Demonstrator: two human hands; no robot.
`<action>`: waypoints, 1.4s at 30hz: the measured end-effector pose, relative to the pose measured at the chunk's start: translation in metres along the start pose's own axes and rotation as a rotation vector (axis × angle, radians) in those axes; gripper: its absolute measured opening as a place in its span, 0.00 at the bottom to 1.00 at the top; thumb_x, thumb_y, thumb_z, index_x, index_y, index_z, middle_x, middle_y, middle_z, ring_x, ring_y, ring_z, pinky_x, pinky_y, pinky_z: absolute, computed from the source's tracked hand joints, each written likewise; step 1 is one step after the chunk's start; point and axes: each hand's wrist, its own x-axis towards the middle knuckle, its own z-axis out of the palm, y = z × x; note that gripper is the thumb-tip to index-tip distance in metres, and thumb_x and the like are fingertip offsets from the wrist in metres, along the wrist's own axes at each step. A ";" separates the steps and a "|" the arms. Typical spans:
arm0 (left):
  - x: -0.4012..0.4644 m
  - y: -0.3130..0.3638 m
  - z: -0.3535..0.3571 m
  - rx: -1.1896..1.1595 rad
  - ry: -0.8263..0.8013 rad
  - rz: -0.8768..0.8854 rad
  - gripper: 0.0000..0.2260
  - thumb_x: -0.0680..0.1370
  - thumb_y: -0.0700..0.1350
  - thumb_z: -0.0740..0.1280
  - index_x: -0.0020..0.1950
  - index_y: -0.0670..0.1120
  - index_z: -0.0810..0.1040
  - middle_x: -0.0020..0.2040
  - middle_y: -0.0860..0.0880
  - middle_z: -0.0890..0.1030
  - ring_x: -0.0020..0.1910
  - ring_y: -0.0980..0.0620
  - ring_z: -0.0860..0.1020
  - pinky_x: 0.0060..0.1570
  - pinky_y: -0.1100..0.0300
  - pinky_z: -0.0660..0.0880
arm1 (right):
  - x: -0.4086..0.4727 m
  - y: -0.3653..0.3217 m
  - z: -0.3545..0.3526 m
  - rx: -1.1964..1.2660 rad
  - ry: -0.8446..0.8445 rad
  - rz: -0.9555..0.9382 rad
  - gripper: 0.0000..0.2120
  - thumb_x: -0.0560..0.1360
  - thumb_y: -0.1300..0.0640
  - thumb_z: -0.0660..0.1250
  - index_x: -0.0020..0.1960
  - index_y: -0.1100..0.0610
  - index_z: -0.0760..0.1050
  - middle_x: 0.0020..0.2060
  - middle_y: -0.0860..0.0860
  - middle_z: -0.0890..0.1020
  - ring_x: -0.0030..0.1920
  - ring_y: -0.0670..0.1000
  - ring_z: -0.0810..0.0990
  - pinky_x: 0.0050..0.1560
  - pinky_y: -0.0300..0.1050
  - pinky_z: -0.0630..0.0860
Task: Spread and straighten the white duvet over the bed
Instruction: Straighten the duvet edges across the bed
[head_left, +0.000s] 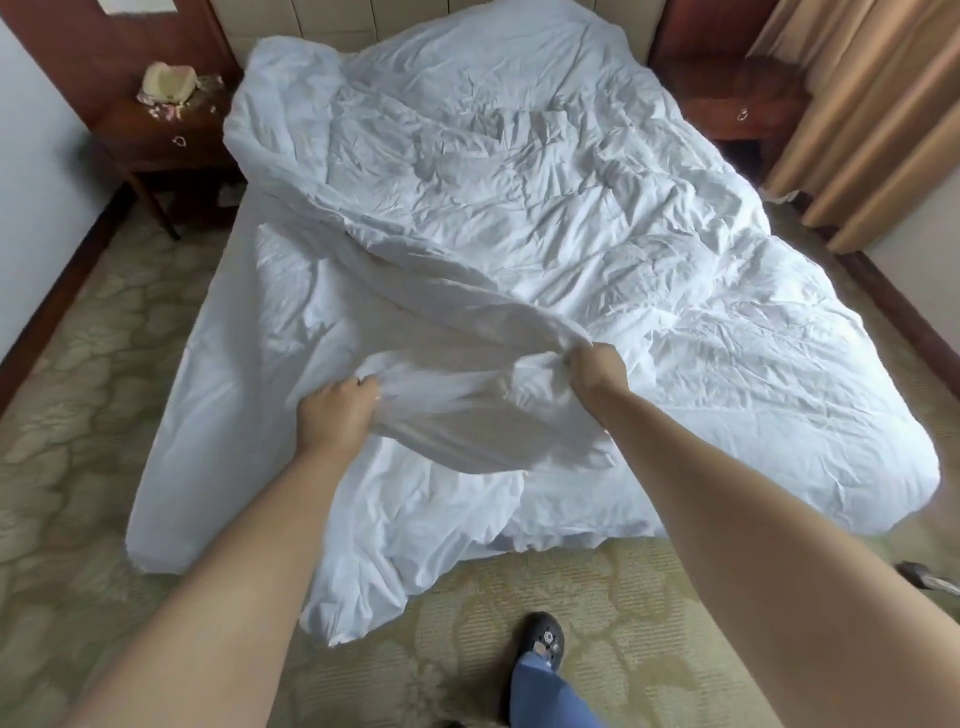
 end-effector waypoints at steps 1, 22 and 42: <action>-0.003 0.001 -0.002 -0.009 -0.019 0.035 0.15 0.76 0.36 0.62 0.61 0.46 0.75 0.54 0.44 0.79 0.53 0.41 0.79 0.43 0.52 0.75 | 0.000 0.009 -0.001 -0.030 0.015 0.021 0.16 0.77 0.59 0.56 0.57 0.68 0.76 0.55 0.65 0.79 0.57 0.62 0.76 0.48 0.44 0.67; -0.071 0.052 0.102 -0.411 -0.747 0.190 0.33 0.75 0.35 0.62 0.77 0.51 0.55 0.76 0.51 0.59 0.73 0.50 0.63 0.68 0.60 0.64 | -0.013 0.114 0.070 -0.618 0.203 -0.271 0.17 0.78 0.60 0.55 0.67 0.52 0.64 0.55 0.53 0.78 0.56 0.57 0.73 0.54 0.50 0.66; -0.090 0.045 0.054 -0.302 -0.782 0.189 0.26 0.82 0.49 0.57 0.78 0.51 0.52 0.75 0.49 0.61 0.70 0.47 0.66 0.65 0.53 0.68 | -0.087 0.101 0.065 -0.606 -0.282 -0.091 0.31 0.76 0.52 0.60 0.77 0.49 0.53 0.73 0.54 0.63 0.72 0.57 0.63 0.69 0.58 0.63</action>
